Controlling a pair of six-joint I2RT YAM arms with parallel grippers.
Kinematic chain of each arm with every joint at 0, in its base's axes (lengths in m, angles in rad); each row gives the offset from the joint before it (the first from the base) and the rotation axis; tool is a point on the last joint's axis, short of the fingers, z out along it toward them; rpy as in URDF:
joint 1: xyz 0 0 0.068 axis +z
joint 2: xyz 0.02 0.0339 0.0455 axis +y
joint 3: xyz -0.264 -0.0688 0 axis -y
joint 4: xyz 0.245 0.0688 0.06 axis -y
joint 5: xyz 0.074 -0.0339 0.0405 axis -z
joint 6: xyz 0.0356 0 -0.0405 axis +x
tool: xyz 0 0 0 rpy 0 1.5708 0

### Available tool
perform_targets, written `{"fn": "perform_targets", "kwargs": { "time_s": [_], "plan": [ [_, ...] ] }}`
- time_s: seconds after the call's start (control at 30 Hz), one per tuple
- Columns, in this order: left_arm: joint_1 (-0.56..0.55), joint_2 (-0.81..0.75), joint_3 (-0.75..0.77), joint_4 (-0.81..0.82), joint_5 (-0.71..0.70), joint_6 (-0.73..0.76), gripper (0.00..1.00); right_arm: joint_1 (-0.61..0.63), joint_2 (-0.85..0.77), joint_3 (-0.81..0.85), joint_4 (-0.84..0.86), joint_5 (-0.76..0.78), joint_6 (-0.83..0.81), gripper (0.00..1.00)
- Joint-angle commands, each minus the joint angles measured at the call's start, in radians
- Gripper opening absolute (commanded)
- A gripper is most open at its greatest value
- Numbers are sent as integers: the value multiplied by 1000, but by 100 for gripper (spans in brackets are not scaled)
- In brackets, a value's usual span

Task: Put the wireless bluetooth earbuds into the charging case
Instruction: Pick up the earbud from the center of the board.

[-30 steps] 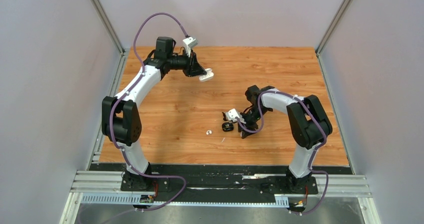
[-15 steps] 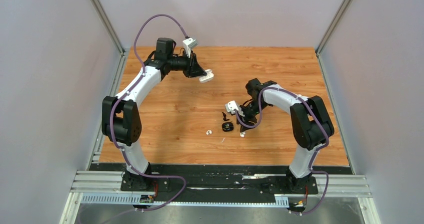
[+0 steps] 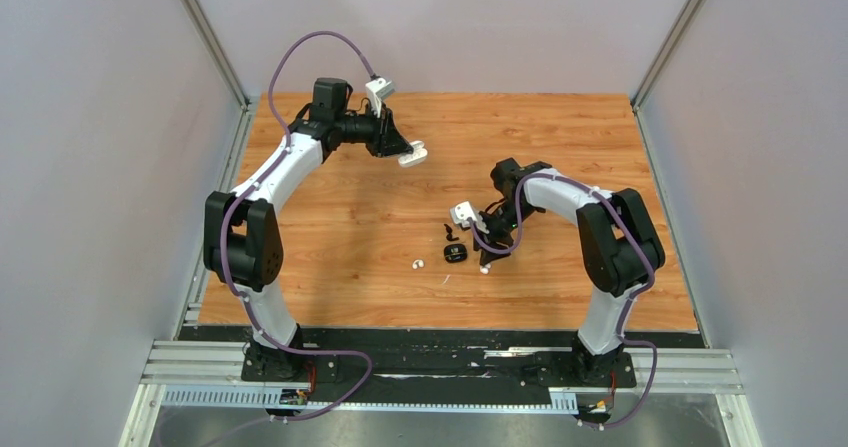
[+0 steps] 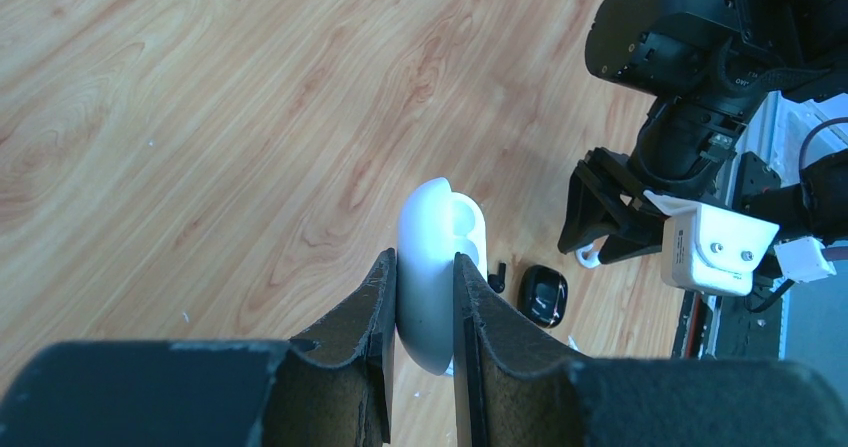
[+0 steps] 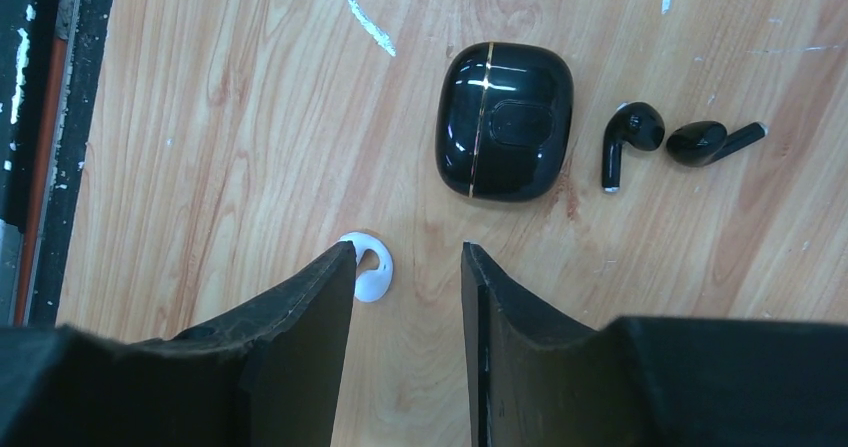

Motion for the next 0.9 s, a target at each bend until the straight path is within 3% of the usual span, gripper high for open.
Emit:
{"fn": "perform_targets", "kwargs": {
  "time_s": [0.0, 0.47, 0.7, 0.87],
  "plan": [
    [6, -48, 6, 33, 13, -5, 0, -2, 6, -12, 19, -29, -25, 42],
    [6, -36, 14, 25, 13, -1, 0, -4, -12, -93, 55, 15, -53, 40],
    [6, -32, 15, 32, 15, -6, 0, -10, -31, -91, 52, 20, -44, 29],
    [6, -30, 11, 43, 16, -17, 0, -11, -42, -78, 48, 8, -18, 27]
  ]
}}
